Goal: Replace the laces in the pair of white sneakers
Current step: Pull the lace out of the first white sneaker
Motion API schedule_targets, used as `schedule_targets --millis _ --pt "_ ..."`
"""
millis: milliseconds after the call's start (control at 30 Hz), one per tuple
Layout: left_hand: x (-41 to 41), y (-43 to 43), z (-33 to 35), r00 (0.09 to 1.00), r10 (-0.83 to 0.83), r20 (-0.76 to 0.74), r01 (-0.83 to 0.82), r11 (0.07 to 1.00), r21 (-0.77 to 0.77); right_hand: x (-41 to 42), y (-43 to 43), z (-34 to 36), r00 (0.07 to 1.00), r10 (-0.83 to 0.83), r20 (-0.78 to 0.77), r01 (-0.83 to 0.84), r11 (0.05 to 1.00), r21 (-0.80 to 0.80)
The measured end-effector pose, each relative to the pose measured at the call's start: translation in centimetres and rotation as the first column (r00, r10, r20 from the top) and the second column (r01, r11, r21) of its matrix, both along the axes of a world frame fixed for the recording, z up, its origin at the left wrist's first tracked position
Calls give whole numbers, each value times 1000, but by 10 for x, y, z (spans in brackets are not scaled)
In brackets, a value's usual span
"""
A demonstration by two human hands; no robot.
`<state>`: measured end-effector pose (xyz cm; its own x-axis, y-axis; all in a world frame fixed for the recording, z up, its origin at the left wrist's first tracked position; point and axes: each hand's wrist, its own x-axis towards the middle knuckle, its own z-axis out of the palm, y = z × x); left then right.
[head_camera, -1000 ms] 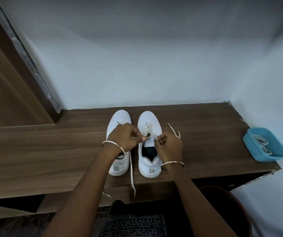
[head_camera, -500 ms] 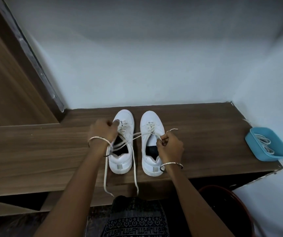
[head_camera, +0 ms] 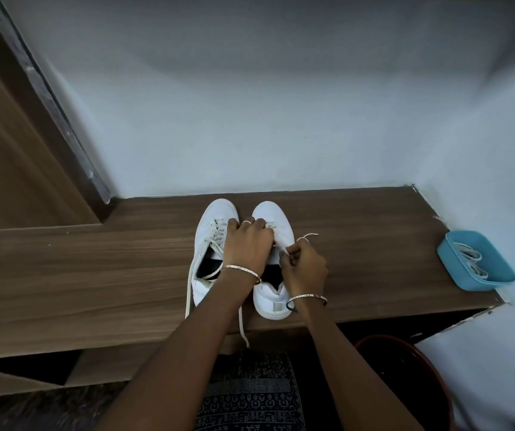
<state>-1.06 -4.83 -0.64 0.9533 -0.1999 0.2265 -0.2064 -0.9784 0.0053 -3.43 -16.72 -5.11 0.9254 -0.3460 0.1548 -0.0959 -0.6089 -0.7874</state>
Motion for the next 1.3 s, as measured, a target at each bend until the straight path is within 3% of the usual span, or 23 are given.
schedule_targets --millis 67,100,133,167,200,233,267,300,367,433,500,533,567,633,733,833,933,1033,1133,1300 --pt "-4 8 2 998 27 -51 -37 977 -210 -1 -1 0 1000 -24 10 24 999 37" --pt "-3 13 0 998 52 -46 -66 907 -416 -1 -1 0 999 -33 9 32 998 57" --pt "-3 20 3 991 114 -71 -132 729 -672 -1 -1 0 999 -36 5 36 997 74" --pt "-3 29 6 972 164 -166 -223 443 -868 -1 -2 0 999 -36 0 36 996 86" --pt "-2 42 6 932 234 -276 -307 105 -946 -1 -2 0 999 -35 -1 35 995 94" --pt "2 59 3 868 327 -375 -347 -142 -927 -1 -2 0 999 -37 1 37 994 101" --pt "3 76 2 777 433 -457 -396 -227 -890 -1 -1 0 999 -40 7 39 994 106" --pt "3 92 1 689 534 -490 -458 -204 -865 -1 -1 -1 999 -42 12 40 993 108" --pt "-3 110 -2 627 641 -442 -590 20 -807 -2 0 -1 999 -45 9 44 993 107" --pt "-9 103 0 683 677 -274 -606 316 -730 -1 1 -2 999 -48 2 48 993 110" --pt "-10 86 2 797 603 -16 -497 641 -585 -1 1 -3 999 -45 5 45 993 113" --pt "-8 77 2 866 496 60 -396 755 -523 -1 1 -3 999 -43 9 42 993 113" --pt "-4 67 2 923 374 90 -279 812 -512 -1 0 -3 999 -41 12 40 993 113" --pt "-2 45 3 987 162 -11 -136 789 -599 -2 -2 -4 999 -29 15 27 994 110" --pt "2 15 2 968 41 -246 -184 785 -591 -1 -5 -7 998 38 53 -43 994 102" --pt "4 4 -8 968 122 -218 -210 872 -442 1 -13 -8 974 186 132 -196 978 66" --pt "-3 -1 -13 967 215 -137 -254 852 -458 7 -21 -1 957 227 180 -243 967 74" --pt "-10 -6 -17 955 295 -44 -277 827 -489 25 -22 13 925 319 204 -316 947 -48" --pt "-14 -9 -16 944 322 -72 -307 776 -551 46 -18 24 880 475 8 -454 846 -278" --pt "-16 -8 -21 908 382 -173 -391 623 -678 65 -8 38 848 501 -171 -510 684 -521"
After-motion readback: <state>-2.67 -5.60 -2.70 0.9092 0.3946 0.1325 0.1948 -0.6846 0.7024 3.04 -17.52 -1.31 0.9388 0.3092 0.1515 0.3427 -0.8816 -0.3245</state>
